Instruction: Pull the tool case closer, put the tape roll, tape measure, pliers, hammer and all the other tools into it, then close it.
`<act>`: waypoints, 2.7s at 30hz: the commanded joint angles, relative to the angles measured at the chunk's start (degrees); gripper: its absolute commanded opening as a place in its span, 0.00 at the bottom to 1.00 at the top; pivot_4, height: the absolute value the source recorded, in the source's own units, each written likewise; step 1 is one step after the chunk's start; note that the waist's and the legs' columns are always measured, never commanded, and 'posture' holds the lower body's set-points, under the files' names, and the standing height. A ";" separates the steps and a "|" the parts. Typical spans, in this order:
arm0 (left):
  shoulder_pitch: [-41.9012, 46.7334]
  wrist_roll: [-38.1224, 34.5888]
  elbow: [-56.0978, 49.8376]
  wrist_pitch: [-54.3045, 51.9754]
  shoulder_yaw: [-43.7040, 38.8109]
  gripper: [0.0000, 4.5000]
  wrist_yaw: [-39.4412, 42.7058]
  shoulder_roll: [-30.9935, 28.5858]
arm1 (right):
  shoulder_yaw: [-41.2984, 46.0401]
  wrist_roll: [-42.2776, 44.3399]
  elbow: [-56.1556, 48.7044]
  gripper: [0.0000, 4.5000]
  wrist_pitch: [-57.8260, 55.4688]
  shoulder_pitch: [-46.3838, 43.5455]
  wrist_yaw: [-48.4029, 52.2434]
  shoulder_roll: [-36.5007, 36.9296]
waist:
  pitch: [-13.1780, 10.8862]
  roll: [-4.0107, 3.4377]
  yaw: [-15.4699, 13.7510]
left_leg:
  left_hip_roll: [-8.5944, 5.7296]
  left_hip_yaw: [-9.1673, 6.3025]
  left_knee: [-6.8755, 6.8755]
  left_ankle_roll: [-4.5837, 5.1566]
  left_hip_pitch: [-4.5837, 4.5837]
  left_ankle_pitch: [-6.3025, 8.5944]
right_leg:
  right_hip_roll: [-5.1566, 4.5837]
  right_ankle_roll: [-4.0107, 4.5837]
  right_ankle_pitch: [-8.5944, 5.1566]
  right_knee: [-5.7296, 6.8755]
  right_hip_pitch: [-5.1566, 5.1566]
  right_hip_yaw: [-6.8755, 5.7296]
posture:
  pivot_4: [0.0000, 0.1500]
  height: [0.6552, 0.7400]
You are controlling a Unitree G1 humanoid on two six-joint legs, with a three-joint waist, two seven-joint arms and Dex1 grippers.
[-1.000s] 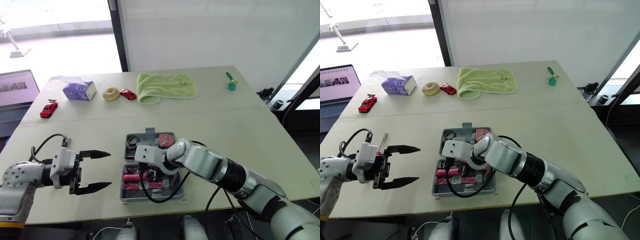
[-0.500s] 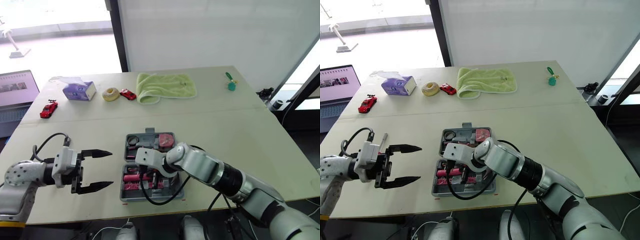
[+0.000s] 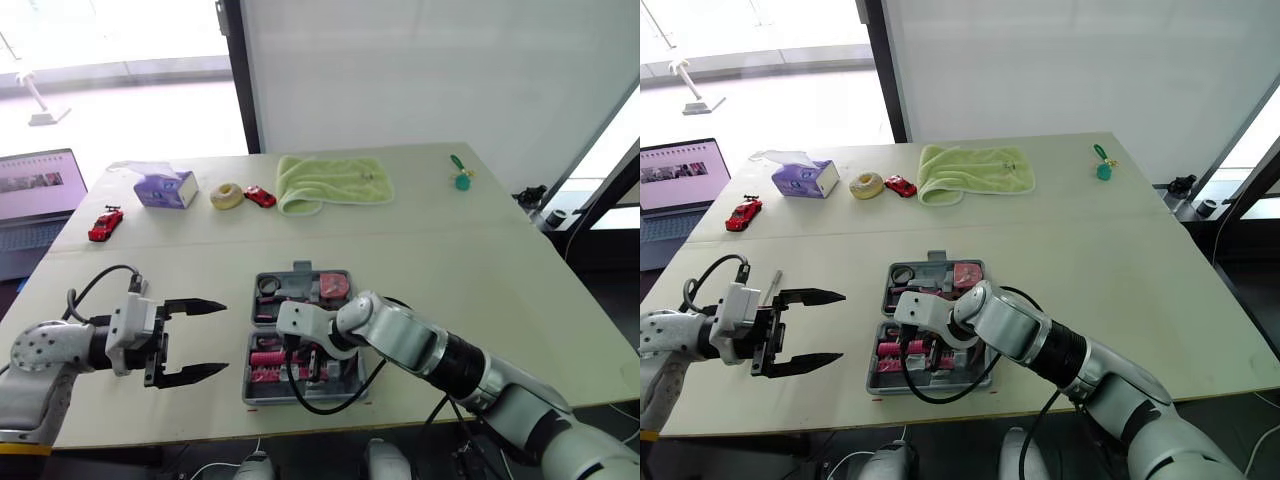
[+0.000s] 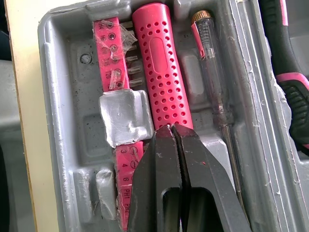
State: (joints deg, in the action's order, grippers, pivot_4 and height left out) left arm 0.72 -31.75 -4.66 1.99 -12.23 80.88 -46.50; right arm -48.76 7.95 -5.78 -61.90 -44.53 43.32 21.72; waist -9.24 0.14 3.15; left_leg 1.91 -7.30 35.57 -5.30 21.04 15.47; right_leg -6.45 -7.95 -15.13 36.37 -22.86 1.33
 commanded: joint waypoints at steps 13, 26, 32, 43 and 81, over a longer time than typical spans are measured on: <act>-1.30 1.77 2.15 -0.89 -1.75 1.00 -3.75 -0.26 | 29.40 7.40 -28.89 0.01 -4.00 5.88 1.07 7.60 | -0.11 0.06 -1.00 | 0.00 -0.06 -0.36 -0.27 0.52 -0.16 | 0.00 -0.18 0.11 -0.15 -0.61 -0.04 | 1.00 1.00; -12.69 7.26 12.64 1.38 -19.91 1.00 -21.47 -0.15 | 82.17 11.34 -33.69 0.87 15.91 60.46 4.05 14.65 | -0.41 0.51 -1.91 | 0.02 0.16 -0.34 -0.09 0.34 -0.04 | -0.03 0.12 -0.03 -0.36 -0.40 0.02 | 1.00 1.00; -18.75 5.96 14.07 -2.51 -28.00 1.00 -29.24 2.48 | 89.90 13.05 -26.18 0.99 22.35 64.53 2.20 12.35 | -0.42 0.59 -1.99 | 0.04 0.19 -0.34 -0.11 0.29 -0.03 | -0.04 0.16 -0.05 -0.41 -0.33 0.05 | 1.00 1.00; -12.57 6.68 12.27 -5.18 -23.59 1.00 -36.85 8.32 | 88.49 12.86 -11.44 0.99 30.09 59.23 1.45 17.70 | -0.50 0.75 -2.31 | 0.01 0.21 -0.33 -0.26 0.33 -0.12 | -0.07 0.20 -0.02 -0.46 -0.27 0.06 | 1.00 1.00; 6.65 7.34 17.21 -39.39 -18.65 1.00 -53.49 2.07 | 37.57 14.26 -26.51 0.99 21.44 22.23 6.01 22.14 | -0.70 0.90 -2.29 | 0.01 0.13 -0.34 -0.32 0.36 -0.16 | -0.05 -0.18 0.08 -0.33 -0.35 0.03 | 1.00 1.00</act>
State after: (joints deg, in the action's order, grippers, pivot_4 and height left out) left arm 6.48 -24.16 13.48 -35.27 -30.36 27.62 -42.59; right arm -10.18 23.14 -31.75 -41.58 -21.13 48.74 43.73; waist -9.94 1.04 0.86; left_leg 1.92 -7.18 35.23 -5.63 21.40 15.31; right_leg -6.50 -8.12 -15.06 36.07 -23.24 1.35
